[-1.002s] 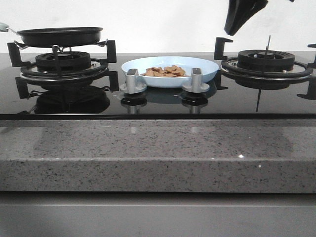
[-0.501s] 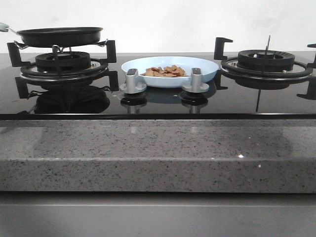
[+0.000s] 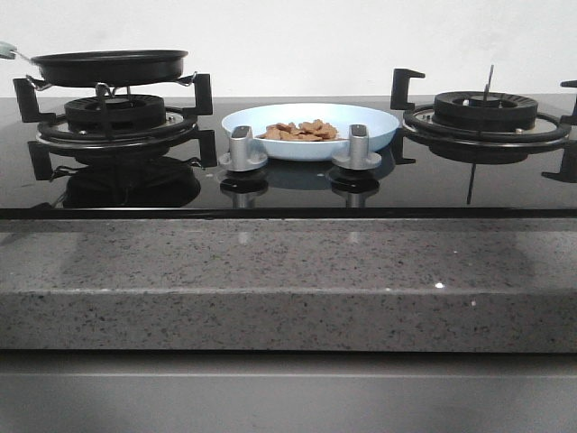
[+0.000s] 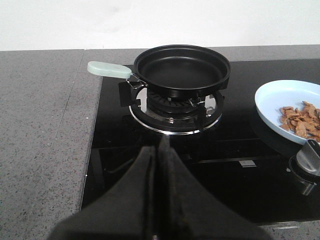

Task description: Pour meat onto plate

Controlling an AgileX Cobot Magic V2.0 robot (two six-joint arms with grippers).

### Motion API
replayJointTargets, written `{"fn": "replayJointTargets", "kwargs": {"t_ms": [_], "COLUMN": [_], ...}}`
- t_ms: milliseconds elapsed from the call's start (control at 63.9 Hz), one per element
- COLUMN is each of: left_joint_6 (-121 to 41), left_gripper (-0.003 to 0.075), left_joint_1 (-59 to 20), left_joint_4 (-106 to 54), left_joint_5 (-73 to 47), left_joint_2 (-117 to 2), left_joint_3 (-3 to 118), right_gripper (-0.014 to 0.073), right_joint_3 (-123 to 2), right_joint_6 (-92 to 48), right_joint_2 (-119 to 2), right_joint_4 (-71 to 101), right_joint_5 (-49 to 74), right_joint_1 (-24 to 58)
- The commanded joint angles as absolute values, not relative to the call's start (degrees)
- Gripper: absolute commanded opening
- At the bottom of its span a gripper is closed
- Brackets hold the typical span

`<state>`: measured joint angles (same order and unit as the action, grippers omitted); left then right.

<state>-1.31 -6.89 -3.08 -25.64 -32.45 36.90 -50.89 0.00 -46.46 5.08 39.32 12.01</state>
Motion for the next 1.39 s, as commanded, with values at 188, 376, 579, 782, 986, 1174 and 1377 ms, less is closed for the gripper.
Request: {"fn": "replayJointTargets", "kwargs": {"t_ms": [188, 376, 579, 782, 986, 1174, 1377], "left_joint_6": [-0.80, -0.80, -0.80, -0.80, -0.80, -0.80, -0.80], "left_gripper": [-0.0020, -0.0020, -0.0020, -0.0020, -0.0020, -0.0020, -0.0020], "left_joint_1": [-7.27, -7.27, -7.27, -7.27, -7.27, -7.27, -7.27], "left_joint_4": [-3.63, -3.63, -3.63, -3.63, -3.63, -3.63, -3.63], "left_joint_5": [-21.12, -21.12, -21.19, -21.19, -21.19, -21.19, -21.19], "left_joint_2": [-32.81, -32.81, -32.81, -32.81, -32.81, -32.81, -32.81], "left_joint_3": [38.46, 38.46, 38.46, 38.46, 38.46, 38.46, 38.46], "right_gripper": [-0.0060, -0.0060, -0.0060, -0.0060, -0.0060, -0.0060, -0.0060], "right_joint_3": [-37.49, -32.30, -31.79, -31.79, -31.79, -31.79, -31.79], "right_joint_6": [-0.59, -0.59, -0.59, -0.59, -0.59, -0.59, -0.59], "right_joint_2": [-26.59, -19.11, -17.41, -17.41, -17.41, -17.41, -17.41], "right_joint_4": [3.86, 3.86, 3.86, 3.91, 3.91, 3.91, 3.91], "right_joint_5": [29.74, 28.06, 27.90, 27.90, 27.90, 27.90, 27.90], "right_joint_1": [11.78, 11.78, 11.78, 11.78, 11.78, 11.78, 11.78]}}
